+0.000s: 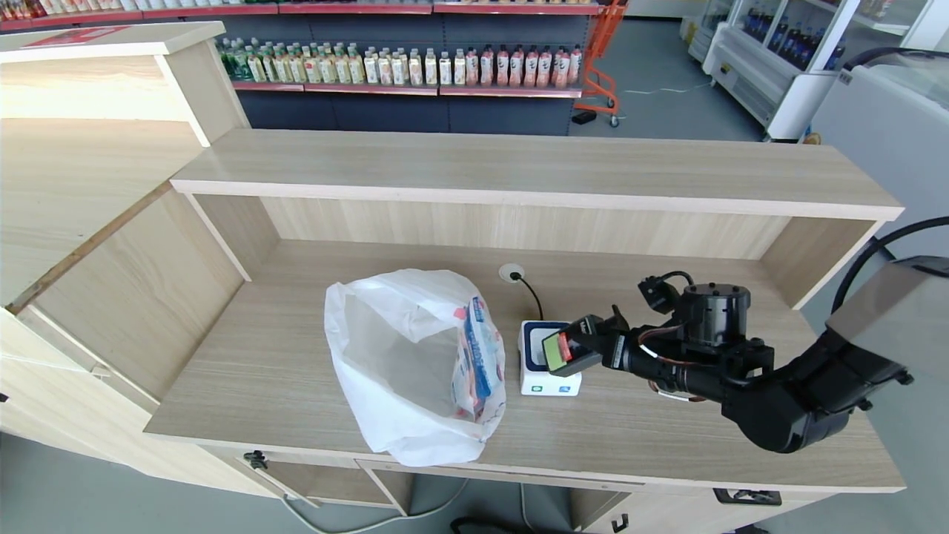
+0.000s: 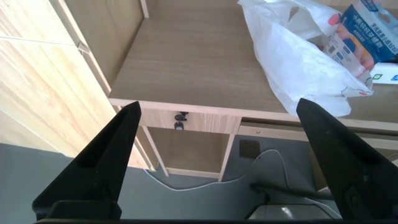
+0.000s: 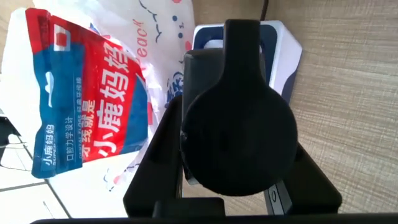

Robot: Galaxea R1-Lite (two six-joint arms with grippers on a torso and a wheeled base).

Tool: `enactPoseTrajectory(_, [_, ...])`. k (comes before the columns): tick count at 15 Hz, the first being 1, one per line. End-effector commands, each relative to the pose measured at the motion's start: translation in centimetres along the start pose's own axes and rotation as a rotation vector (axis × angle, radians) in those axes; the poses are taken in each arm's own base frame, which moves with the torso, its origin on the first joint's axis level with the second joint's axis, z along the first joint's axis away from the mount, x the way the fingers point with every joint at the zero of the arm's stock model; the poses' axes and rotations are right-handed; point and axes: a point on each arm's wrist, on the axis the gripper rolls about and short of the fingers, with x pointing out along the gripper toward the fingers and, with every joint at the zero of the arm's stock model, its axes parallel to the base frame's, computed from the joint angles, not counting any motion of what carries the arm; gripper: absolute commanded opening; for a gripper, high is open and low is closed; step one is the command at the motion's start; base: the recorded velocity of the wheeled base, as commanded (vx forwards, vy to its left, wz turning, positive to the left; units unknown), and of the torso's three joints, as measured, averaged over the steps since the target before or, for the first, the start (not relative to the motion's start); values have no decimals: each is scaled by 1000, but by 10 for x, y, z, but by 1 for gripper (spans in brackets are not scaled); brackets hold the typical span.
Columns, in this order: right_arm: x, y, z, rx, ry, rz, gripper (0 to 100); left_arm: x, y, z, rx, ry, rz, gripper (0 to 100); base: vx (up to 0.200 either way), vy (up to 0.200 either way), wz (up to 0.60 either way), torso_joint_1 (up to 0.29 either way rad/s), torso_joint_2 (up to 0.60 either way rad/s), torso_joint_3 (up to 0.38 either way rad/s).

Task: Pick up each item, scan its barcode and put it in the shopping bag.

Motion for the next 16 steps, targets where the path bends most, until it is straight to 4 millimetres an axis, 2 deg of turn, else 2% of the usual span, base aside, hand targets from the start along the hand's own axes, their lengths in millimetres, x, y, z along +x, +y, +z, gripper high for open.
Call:
enactPoseTrajectory(1, [-37,24,23,-45,-103,35,0,0,0,0,0,0,1,100,0,0,0,0,0,0])
enactPoseTrajectory(2, [-50,31,27,-64,-123,43,0,0,0,0,0,0,1,100,0,0,0,0,0,0])
enactPoseTrajectory(3, [-72,39,29,-100,-140,44,0,0,0,0,1,0,1,100,0,0,0,0,0,0])
enactPoseTrajectory(4, [-86,41,26,-98,-138,39,0,0,0,0,1,0,1,100,0,0,0,0,0,0])
enactPoseTrajectory(5, [-97,41,18,-91,-123,29,0,0,0,0,0,0,1,100,0,0,0,0,0,0])
enactPoseTrajectory(7, [-110,42,12,-86,-116,22,0,0,0,0,0,0,1,100,0,200,0,2,2,-2])
enactPoseTrajectory(13, [-109,51,22,-109,-145,61,0,0,0,0,0,0,1,100,0,200,0,1,2,0])
enactPoseTrajectory(16, [-98,70,28,-131,-149,131,0,0,0,0,-3,0,1,100,0,0,0,0,0,0])
